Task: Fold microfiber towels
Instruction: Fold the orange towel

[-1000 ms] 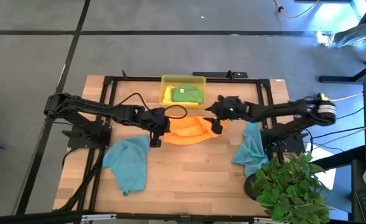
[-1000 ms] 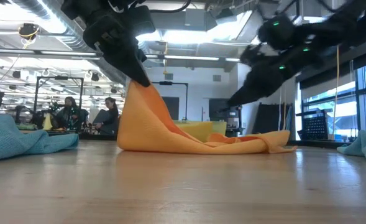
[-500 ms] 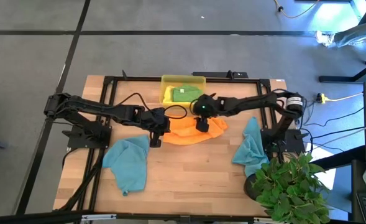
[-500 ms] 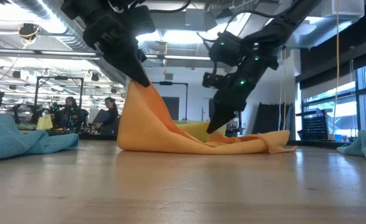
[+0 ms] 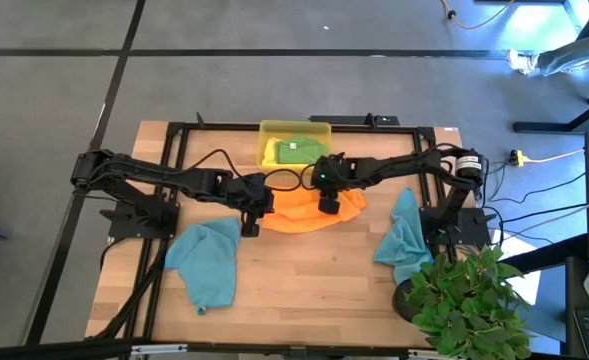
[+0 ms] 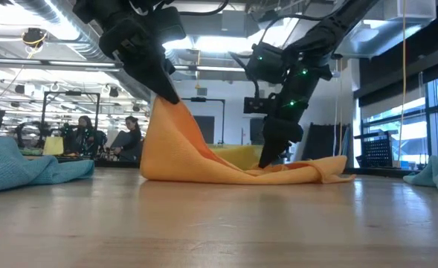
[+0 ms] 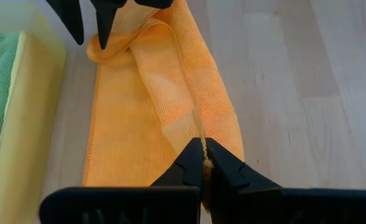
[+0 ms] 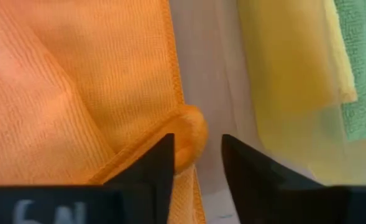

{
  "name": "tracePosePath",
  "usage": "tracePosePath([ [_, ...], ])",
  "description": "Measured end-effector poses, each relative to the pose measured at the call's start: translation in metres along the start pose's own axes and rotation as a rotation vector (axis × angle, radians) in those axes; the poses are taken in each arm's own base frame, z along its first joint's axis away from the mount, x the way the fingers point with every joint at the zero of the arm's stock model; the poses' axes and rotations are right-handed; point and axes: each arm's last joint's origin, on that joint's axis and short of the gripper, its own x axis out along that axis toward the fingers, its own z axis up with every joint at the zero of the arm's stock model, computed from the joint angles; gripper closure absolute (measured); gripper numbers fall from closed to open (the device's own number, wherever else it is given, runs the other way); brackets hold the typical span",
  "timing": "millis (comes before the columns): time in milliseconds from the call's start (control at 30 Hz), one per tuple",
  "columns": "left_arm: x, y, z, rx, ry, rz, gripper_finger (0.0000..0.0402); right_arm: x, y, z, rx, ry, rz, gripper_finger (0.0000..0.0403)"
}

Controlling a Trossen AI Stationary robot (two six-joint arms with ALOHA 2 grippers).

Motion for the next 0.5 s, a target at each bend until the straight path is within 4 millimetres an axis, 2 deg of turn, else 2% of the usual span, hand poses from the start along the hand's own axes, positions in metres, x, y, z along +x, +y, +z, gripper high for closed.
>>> tracePosePath([
  [333,0.0000,0.0000,0.0000,0.000,0.000,0.000,0.0402,-0.0002,0.0024,-0.0011,-0.048,0.002,0.079,0.0387],
  [500,0.0000,0.0001,0.0000,0.000,0.001,0.002,0.0402,-0.0033,0.0019,-0.0011,-0.057,0.002,0.079,0.0397],
])
